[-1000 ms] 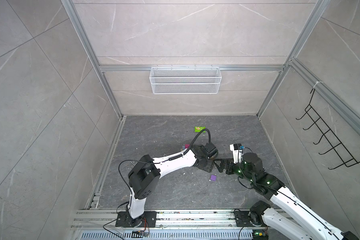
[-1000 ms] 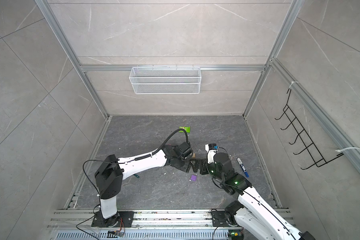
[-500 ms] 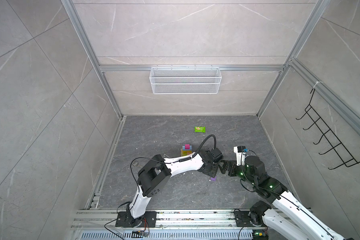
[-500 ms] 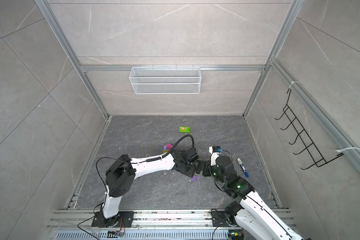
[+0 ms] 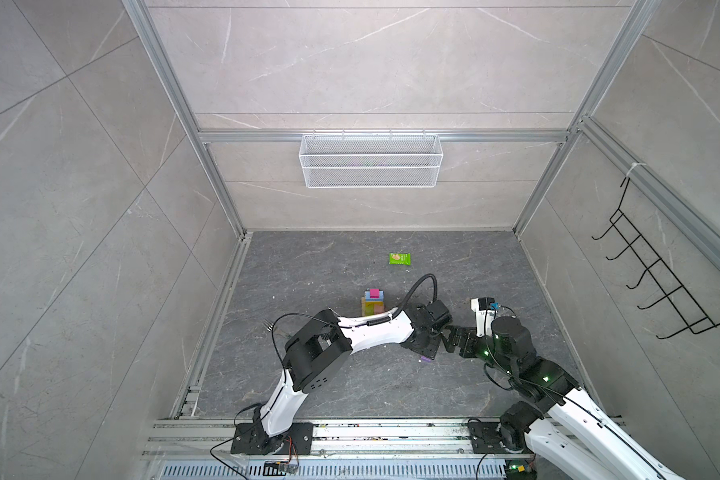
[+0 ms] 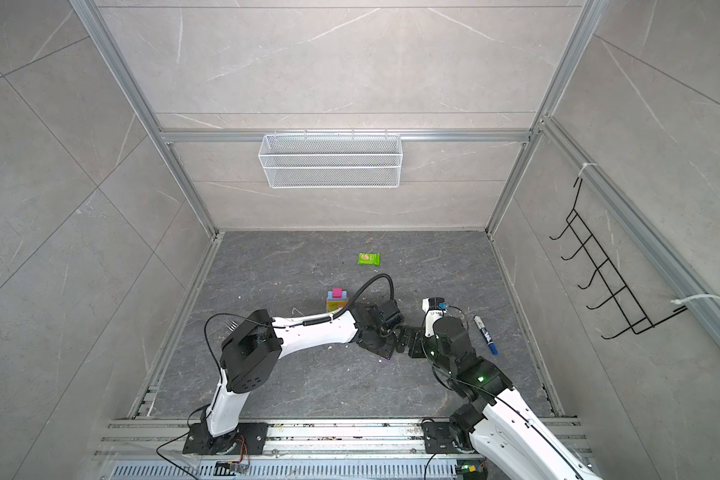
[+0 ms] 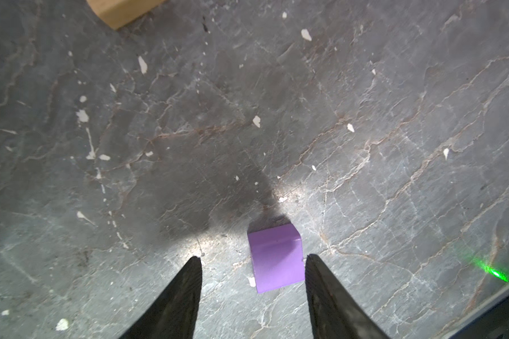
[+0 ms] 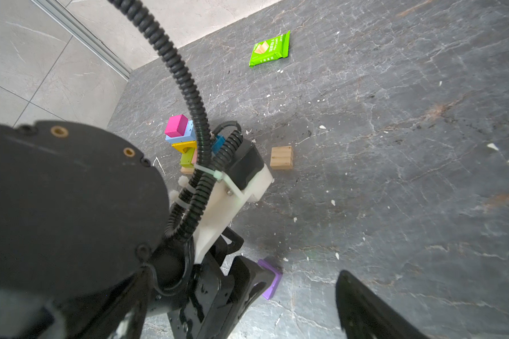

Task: Build the wood block tower
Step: 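Move the left gripper toward the purple cube nearer the robot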

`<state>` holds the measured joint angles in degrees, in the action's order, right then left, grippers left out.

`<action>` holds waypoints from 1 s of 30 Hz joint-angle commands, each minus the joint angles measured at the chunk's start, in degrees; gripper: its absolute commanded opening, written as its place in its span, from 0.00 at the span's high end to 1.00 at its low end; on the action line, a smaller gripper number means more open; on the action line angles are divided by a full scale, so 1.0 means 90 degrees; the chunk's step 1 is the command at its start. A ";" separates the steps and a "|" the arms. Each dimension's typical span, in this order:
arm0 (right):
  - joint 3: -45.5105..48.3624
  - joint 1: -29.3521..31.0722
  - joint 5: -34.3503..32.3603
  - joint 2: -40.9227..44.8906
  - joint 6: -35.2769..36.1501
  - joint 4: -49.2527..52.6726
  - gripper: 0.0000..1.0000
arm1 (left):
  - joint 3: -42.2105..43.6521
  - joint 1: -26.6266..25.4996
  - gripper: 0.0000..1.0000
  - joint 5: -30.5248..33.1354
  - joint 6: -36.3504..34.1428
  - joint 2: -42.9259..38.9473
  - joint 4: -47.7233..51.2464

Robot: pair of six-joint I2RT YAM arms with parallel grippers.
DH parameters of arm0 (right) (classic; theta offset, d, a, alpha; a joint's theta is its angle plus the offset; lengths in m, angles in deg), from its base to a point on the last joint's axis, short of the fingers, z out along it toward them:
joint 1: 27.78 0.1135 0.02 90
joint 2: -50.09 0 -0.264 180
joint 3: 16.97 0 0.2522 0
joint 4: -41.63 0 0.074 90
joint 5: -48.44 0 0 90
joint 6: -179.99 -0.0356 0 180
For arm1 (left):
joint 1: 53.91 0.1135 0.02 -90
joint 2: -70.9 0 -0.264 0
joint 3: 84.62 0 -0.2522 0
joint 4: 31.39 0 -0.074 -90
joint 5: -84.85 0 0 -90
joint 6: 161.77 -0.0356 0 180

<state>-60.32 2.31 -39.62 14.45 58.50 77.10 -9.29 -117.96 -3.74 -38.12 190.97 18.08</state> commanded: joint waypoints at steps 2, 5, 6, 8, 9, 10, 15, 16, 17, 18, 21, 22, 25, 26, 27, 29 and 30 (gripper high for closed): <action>-0.0212 0.0039 -0.0086 0.0185 -0.0001 0.0052 0.01 | -0.0155 -0.0194 0.41 -0.0008 0.0192 0.0088 0.0202; -0.0249 0.0032 -0.0271 0.0231 -0.0032 0.0418 0.01 | -0.0221 -0.0148 0.41 -0.0099 0.0253 0.0050 0.0277; -0.0265 0.0039 -0.0409 0.0233 -0.0082 0.0568 0.01 | -0.0240 -0.0139 0.41 -0.0130 0.0264 0.0032 0.0290; -0.0310 0.0033 -0.0702 0.0203 -0.0181 0.0873 0.01 | -0.0297 -0.0112 0.41 -0.0156 0.0264 0.0004 0.0345; -0.0333 0.0036 -0.0809 0.0167 -0.0223 0.1026 0.01 | -0.0345 -0.0100 0.41 -0.0164 0.0263 0.0002 0.0381; -0.0360 0.0036 -0.0891 0.0109 -0.0261 0.1156 0.01 | -0.0400 -0.0091 0.41 -0.0181 0.0259 0.0007 0.0439; -0.0424 0.0043 -0.1562 -0.0088 -0.0760 0.1832 0.01 | -0.0519 -0.0071 0.40 -0.0242 0.0172 0.0061 0.0563; -0.0429 0.0039 -0.1681 -0.0110 -0.0865 0.1921 0.01 | -0.0514 -0.0072 0.40 -0.0233 0.0166 0.0071 0.0593; -0.0426 0.0043 -0.1793 -0.0150 -0.0981 0.2022 0.01 | -0.0504 -0.0076 0.40 -0.0227 0.0158 0.0075 0.0617; -0.0438 0.0035 -0.1940 -0.0187 -0.1102 0.2112 0.01 | -0.0495 -0.0072 0.40 -0.0201 0.0158 0.0077 0.0632; -0.0453 0.0028 -0.2268 -0.0292 -0.1385 0.2303 0.01 | -0.0444 -0.0085 0.40 -0.0124 0.0157 0.0057 0.0635; -0.0446 0.0036 -0.2329 -0.0315 -0.1431 0.2304 0.00 | -0.0421 -0.0081 0.40 -0.0100 0.0157 0.0068 0.0643; -0.0415 0.0036 -0.2336 -0.0335 -0.1461 0.2192 0.00 | -0.0409 -0.0086 0.40 -0.0049 0.0150 0.0099 0.0642; -0.0414 0.0035 -0.2324 -0.0344 -0.1465 0.2170 0.00 | -0.0408 -0.0083 0.41 -0.0052 0.0157 0.0114 0.0635; -0.0414 0.0028 -0.2339 -0.0329 -0.1479 0.2166 0.00 | -0.0407 -0.0090 0.41 -0.0048 0.0152 0.0126 0.0633; -0.0412 0.0027 -0.2390 -0.0300 -0.1510 0.2162 0.00 | -0.0411 -0.0084 0.41 -0.0061 0.0139 0.0155 0.0605; -0.0405 0.0033 -0.2411 -0.0269 -0.1523 0.2169 0.00 | -0.0424 -0.0087 0.41 -0.0064 0.0136 0.0183 0.0606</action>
<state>-62.64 2.46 -59.07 11.50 46.35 95.33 -12.29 -118.53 -5.10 -36.59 191.38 22.62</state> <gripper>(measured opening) 0.994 0.591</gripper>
